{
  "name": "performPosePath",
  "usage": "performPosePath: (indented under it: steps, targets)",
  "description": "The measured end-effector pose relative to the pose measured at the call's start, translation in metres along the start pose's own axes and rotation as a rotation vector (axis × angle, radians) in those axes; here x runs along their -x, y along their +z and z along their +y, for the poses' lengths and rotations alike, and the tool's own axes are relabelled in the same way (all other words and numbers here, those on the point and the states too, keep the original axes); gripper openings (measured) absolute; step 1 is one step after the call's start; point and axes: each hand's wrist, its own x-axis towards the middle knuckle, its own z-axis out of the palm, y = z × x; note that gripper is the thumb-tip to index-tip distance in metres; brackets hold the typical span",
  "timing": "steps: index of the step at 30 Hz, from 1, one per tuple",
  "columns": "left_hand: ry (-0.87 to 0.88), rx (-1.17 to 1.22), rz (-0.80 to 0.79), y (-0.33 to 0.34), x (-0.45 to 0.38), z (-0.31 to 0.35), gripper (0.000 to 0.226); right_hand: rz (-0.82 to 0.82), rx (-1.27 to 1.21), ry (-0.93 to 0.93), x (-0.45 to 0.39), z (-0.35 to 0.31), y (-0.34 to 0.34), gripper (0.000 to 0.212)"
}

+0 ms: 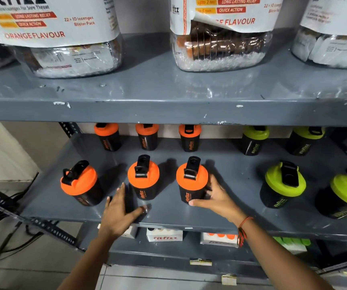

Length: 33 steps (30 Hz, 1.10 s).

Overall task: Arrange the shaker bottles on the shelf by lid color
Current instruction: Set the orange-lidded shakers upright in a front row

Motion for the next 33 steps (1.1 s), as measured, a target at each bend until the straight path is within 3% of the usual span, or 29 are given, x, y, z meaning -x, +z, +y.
performPosePath:
  steps: [5,9,16,29,33]
  targets:
    - [-0.062,0.342,0.115,0.006,0.0,0.03,0.107,0.196,0.099,-0.063,0.002,0.009,0.019,0.078]
    - [-0.117,0.405,0.211,0.015,-0.004,0.045,0.085,0.25,0.195,-0.118,-0.001,0.006,0.031,0.094]
    - [-0.127,0.334,0.243,0.021,-0.012,0.044,0.057,0.256,0.219,-0.131,-0.008,0.0,0.036,0.079]
    - [-0.116,0.352,0.249,0.016,0.004,0.034,0.059,0.207,0.232,-0.097,0.003,0.005,0.042,0.079]
    - [-0.127,0.34,0.197,0.017,0.007,0.031,0.076,0.184,0.199,-0.092,0.006,0.0,0.043,0.084]
